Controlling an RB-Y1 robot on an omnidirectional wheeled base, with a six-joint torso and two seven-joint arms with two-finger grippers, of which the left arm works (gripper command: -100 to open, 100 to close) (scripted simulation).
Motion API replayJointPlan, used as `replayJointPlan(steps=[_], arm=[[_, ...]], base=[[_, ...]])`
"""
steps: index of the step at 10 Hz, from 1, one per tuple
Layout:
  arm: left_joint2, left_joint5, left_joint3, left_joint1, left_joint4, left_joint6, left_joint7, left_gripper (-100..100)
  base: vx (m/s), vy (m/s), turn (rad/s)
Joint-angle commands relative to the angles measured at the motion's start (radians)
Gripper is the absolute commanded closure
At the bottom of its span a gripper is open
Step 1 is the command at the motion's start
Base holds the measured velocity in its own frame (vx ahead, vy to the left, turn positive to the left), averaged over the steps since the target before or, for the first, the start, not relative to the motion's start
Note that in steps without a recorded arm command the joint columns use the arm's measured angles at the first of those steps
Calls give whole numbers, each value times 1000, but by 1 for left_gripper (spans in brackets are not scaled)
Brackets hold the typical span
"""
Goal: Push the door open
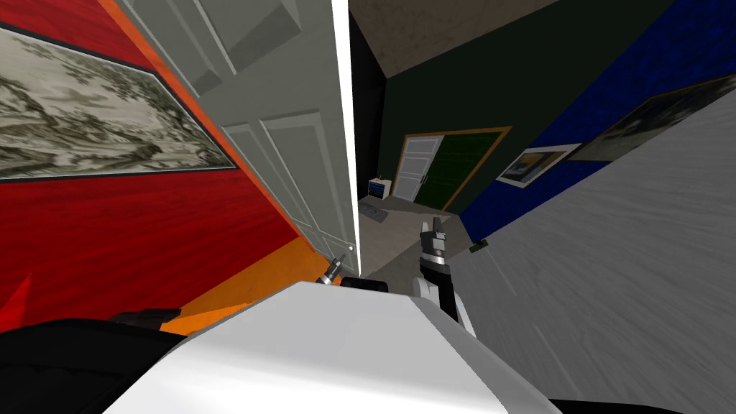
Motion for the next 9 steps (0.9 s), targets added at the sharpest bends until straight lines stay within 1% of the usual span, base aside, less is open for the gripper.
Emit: replayJointPlan(steps=[1, 4, 5, 7, 8, 9], arm=[[0, 0, 0, 0, 0, 0, 0, 100], [0, 0, 0, 0, 0, 0, 0, 100], [-10, 15, 26, 6, -1, 6, -10, -100], [-18, 27, 46, 11, -2, 11, -17, -100], [-16, 22, 38, 12, -5, 11, -15, -100], [-27, 24, 45, -4, 5, 21, -20, -100]], base=[[-28, 14, -2], [-8, 4, 0], [-110, -48, 237], [-176, -96, 158], [-72, -57, 28], [63, -46, -48]])
